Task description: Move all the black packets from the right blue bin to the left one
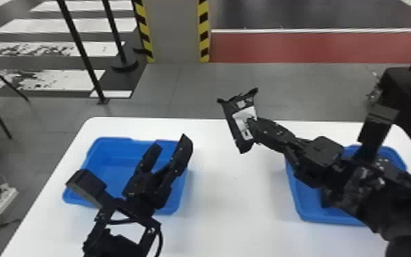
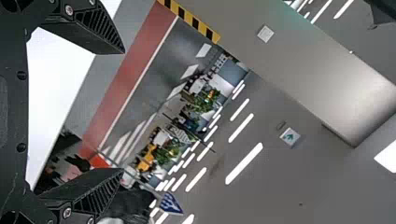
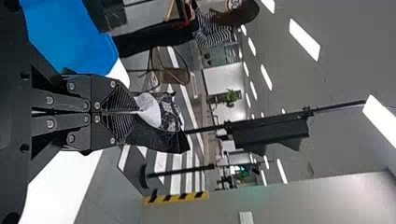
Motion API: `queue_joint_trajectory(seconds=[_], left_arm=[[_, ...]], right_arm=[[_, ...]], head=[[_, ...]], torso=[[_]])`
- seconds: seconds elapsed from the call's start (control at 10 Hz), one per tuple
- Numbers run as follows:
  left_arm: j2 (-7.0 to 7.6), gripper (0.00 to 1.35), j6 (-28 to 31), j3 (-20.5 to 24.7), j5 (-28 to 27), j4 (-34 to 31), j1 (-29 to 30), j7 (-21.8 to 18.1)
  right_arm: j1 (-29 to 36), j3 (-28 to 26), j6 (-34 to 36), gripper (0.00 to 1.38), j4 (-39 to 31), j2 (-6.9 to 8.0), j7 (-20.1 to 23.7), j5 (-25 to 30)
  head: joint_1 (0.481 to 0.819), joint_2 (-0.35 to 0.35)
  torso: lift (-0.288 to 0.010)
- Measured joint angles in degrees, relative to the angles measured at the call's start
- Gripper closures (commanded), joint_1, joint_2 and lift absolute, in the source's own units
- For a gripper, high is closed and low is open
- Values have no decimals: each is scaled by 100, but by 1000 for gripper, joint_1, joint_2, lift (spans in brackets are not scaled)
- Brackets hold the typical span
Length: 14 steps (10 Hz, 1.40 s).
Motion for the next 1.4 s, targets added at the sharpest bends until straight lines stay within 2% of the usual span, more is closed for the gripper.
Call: queue_joint_trajectory(seconds=[0.2,0.5,0.7,0.9,1.2,1.4], left_arm=[[5,128,-64,109,523,-16,-130,-156],[94,128,288,175,572,-42,-214,-232],[91,128,511,137,468,-42,-275,-232],[29,128,449,99,395,-43,-350,-269],[24,134,589,-7,444,-92,-415,-447],[17,229,740,-14,416,-111,-453,-452]], right_arm=[[-131,245,150,1134,282,-84,254,-318],[-402,687,237,1134,506,-111,368,-698],[-530,870,250,1134,706,-117,367,-835],[-606,902,214,1134,789,-117,361,-913],[-685,891,86,1134,996,-116,356,-1027],[-802,963,67,1134,1105,-116,358,-1047]], head=[[695,150],[695,194],[695,198],[695,197],[695,169],[695,164]], torso=[[-110],[-110],[-110],[-110],[-110],[-110]])
